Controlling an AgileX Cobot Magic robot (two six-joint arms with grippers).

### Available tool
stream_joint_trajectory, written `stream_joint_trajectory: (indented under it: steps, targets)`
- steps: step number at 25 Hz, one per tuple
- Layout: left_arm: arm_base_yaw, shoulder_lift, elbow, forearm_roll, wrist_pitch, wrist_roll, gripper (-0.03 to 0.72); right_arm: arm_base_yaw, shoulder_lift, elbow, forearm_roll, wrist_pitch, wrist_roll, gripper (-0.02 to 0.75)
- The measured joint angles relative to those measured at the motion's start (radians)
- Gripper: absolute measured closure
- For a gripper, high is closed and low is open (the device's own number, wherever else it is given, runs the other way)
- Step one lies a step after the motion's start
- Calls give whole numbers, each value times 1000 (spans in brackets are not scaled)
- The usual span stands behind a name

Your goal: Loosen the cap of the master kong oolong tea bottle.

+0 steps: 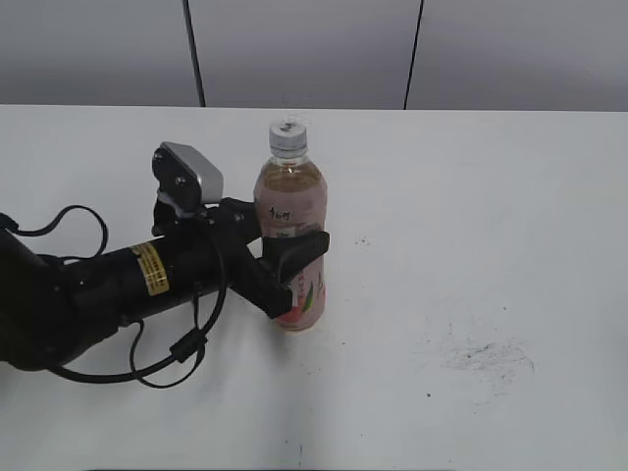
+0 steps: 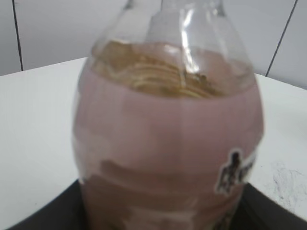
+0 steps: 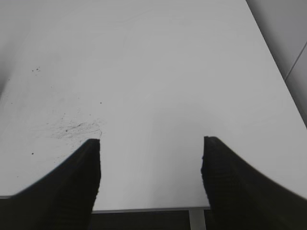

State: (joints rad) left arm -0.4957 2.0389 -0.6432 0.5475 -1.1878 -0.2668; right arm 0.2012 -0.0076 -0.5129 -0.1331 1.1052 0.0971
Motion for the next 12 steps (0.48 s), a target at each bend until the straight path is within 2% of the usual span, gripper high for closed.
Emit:
stream_joint_trajectory:
  steps: [3,8,12]
  targets:
    - [-7,4,-44,39,38,0,299,0,0,0,0,0,0,237]
    - [-70,13,-153,56,60,0,299,0,0,0,0,0,0,237]
    - [-108,21,-181,62,42,0,299,0,0,0,0,0,0,237]
